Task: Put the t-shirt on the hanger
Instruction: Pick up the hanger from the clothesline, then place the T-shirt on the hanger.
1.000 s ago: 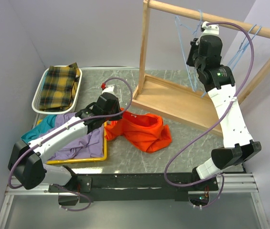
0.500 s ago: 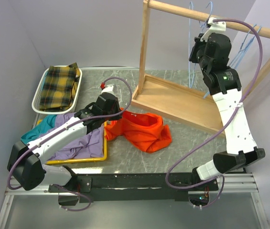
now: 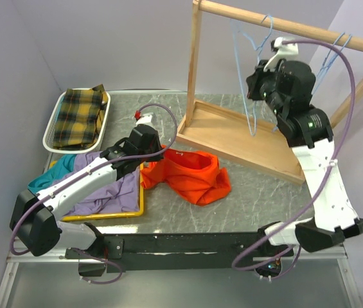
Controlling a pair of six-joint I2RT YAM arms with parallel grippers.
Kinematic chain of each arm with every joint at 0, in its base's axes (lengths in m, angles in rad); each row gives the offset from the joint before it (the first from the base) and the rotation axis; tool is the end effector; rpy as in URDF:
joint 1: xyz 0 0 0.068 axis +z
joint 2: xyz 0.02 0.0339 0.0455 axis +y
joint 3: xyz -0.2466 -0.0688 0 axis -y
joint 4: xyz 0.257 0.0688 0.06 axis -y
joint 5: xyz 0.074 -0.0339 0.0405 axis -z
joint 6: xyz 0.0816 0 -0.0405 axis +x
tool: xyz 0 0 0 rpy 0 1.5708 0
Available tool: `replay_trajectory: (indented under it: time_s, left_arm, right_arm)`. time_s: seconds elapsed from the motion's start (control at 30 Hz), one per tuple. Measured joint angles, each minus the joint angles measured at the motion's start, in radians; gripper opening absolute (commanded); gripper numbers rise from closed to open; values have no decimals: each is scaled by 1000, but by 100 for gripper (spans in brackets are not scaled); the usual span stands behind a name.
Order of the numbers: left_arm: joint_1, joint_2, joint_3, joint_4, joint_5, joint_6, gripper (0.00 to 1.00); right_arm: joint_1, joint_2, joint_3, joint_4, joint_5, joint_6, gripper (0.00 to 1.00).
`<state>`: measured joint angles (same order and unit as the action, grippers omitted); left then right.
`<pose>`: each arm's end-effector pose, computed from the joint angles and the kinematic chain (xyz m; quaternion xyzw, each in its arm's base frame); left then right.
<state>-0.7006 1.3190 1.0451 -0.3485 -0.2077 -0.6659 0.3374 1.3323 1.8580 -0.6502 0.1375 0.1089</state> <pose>0.2763 -0.2110 0.2509 -0.0320 0.8856 -0.2152 0.4104 0.2939 0.0913 0.5148 -0.0401 0.7483 0.0959 0.6552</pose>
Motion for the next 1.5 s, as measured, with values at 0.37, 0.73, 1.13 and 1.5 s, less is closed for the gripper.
replay_trajectory:
  time_s: [0.37,0.73,1.13,1.5]
  left_arm:
    - [0,0,-31,19,-58,-3,7]
    - [0,-3,-67,66,-106,-3,10]
    - [-11,-3,-66,107,-105,104,11]
    - [-153,-6,-65,166,-178,263,14]
  right_arm:
    - [303,-396,-486,-69,-180,137,0]
    - [351,-581,-708,-254,-332,212,0]
    - [372,-514,-760,-262,-369,184,0]
    - [385,-441,-780,-236,-370,128,0]
